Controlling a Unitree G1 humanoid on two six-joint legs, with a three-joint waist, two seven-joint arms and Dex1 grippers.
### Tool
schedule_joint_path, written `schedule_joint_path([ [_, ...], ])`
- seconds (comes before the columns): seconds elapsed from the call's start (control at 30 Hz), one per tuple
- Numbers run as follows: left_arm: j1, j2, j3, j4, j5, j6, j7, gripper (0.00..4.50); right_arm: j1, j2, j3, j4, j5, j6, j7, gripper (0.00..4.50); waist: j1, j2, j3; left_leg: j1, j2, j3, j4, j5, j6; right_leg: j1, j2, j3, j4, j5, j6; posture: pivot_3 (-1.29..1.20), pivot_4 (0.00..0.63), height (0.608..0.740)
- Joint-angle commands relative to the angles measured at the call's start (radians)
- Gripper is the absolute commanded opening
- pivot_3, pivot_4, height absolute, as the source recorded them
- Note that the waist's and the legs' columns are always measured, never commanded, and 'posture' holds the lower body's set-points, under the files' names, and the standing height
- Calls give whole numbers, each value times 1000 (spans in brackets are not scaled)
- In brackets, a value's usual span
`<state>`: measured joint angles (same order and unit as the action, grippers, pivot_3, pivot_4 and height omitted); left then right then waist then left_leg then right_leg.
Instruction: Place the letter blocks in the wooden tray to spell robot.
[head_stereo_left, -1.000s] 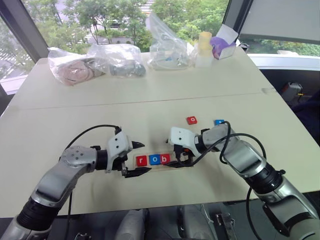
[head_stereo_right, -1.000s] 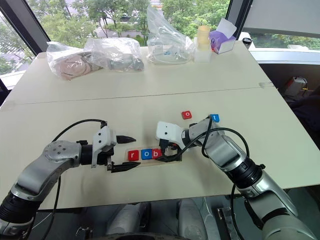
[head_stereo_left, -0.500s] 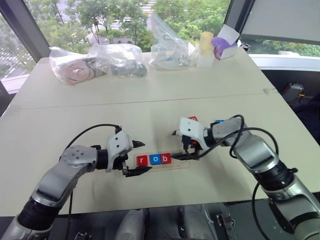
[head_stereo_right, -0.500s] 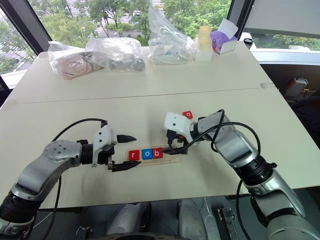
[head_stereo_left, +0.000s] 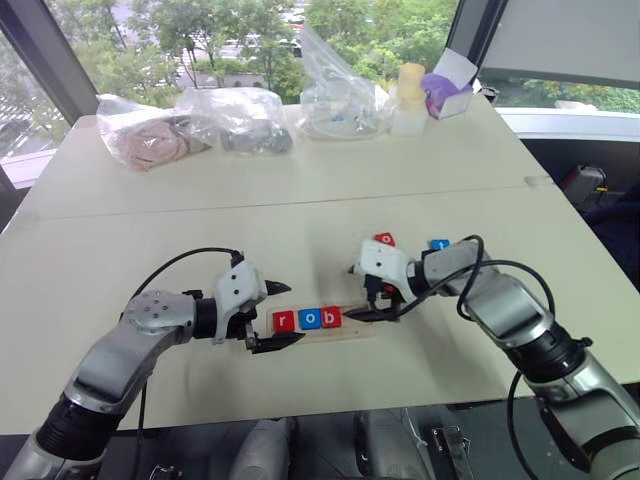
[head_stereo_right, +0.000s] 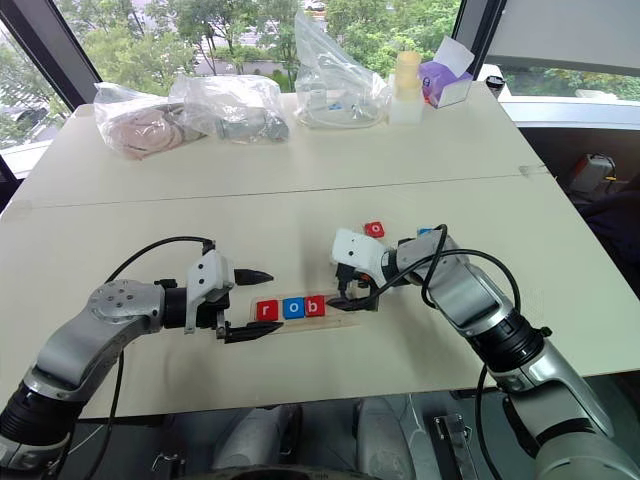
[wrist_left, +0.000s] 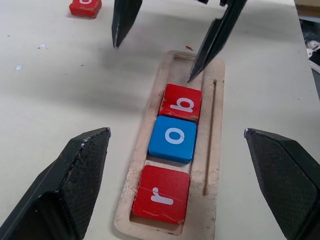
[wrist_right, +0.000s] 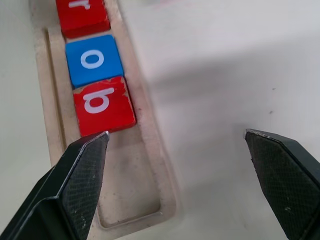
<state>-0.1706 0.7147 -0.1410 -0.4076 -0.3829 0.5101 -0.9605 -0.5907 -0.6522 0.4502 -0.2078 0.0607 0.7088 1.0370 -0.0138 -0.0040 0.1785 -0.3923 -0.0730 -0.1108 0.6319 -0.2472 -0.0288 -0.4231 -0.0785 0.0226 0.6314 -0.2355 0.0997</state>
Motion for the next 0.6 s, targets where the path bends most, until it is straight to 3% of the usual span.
schedule_joint_path([
  [0.03,-2,2,16,-25,-7,-16,0,4500,-1,19,6,-2,-3,-22,-8,4452,-1,0,0,0,0,0,0,0,0,0,0,0,0,0,0,0,150,740],
  [0.37,1,1,16,-26,-4,-19,3,4500,-19,53,13,15,-13,-25,-15,4452,0,0,0,0,0,0,0,0,0,0,0,0,0,0,0,0,150,740],
  [0.6,9,1,18,-31,-4,-19,9,4500,-25,-43,-100,21,-11,-29,-25,4452,2,0,0,0,0,0,0,0,0,0,0,0,0,0,0,0,150,740],
])
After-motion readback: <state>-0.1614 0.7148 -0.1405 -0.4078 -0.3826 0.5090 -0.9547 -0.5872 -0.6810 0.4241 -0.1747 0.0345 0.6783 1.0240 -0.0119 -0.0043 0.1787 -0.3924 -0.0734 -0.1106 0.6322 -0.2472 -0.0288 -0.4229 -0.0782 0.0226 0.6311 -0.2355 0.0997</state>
